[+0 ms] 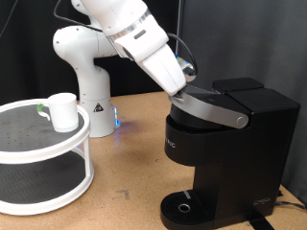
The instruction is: Make a cup of coffee with the keurig machine
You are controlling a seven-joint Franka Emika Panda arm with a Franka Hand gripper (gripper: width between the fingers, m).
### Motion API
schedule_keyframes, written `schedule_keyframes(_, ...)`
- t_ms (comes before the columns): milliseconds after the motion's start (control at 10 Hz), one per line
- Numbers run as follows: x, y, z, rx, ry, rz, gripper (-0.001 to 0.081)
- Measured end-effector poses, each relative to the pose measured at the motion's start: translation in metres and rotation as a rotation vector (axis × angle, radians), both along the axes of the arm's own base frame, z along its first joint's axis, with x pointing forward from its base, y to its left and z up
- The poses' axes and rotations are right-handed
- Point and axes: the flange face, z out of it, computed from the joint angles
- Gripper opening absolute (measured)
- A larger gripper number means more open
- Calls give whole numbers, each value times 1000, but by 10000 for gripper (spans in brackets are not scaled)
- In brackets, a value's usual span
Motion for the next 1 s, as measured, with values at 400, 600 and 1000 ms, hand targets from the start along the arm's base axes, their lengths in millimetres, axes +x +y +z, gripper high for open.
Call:
schedule_keyframes(400,-5,2,-16,-37,52,-2,0)
schedule_keyframes(600,-6,1,-19,-39,54,-7,0)
schedule_keyframes(1000,-7,0,-27,-55,71,-13,0)
